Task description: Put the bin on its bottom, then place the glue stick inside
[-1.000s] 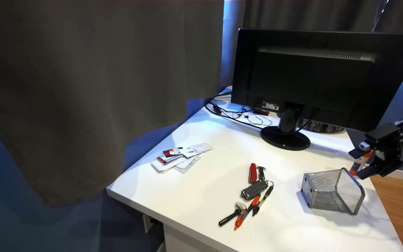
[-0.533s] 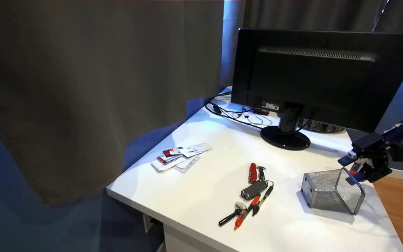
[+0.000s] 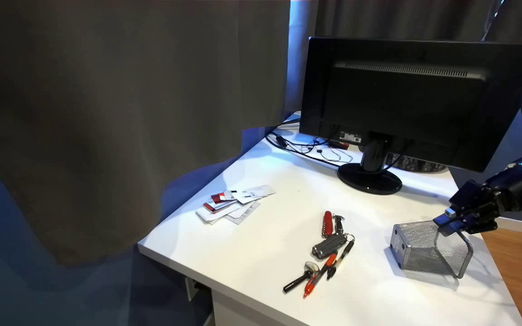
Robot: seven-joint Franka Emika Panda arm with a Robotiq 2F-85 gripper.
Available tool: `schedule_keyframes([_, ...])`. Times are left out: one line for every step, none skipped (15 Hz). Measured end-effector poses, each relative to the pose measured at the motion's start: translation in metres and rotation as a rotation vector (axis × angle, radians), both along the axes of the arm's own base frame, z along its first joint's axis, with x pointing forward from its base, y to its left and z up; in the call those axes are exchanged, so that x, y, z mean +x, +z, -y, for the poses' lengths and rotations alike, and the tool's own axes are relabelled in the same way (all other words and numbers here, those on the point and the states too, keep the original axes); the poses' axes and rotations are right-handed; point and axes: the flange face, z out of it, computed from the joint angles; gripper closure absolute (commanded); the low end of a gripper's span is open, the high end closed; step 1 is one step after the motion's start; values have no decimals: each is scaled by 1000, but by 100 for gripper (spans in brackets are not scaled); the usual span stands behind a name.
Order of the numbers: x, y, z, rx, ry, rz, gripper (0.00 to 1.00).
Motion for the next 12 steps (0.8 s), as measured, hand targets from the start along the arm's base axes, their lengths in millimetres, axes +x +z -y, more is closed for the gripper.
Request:
schedule_keyframes([2, 0, 1, -1, -8, -4, 99])
schedule_keyframes([4, 1, 3, -2, -16, -7, 100])
schedule_keyframes([5, 2, 4, -5, -23, -9, 100])
schedule_keyframes([7, 5, 3, -3, -26, -8, 98])
schedule_keyframes([10, 12, 2, -2, -28, -3, 99])
schedule_keyframes([13, 18, 1, -11, -26, 5, 99])
schedule_keyframes([15, 25, 0, -27, -19, 15, 98])
schedule_keyframes([17, 34, -2, -48, -6, 26, 98])
schedule_keyframes([19, 44, -6, -72, 13, 37, 98])
schedule_keyframes([19, 55, -11, -102, 34, 46, 98])
schedule_keyframes([19, 65, -18, -136, 56, 55, 98])
schedule_keyframes([18, 76, -26, -175, 78, 67, 98])
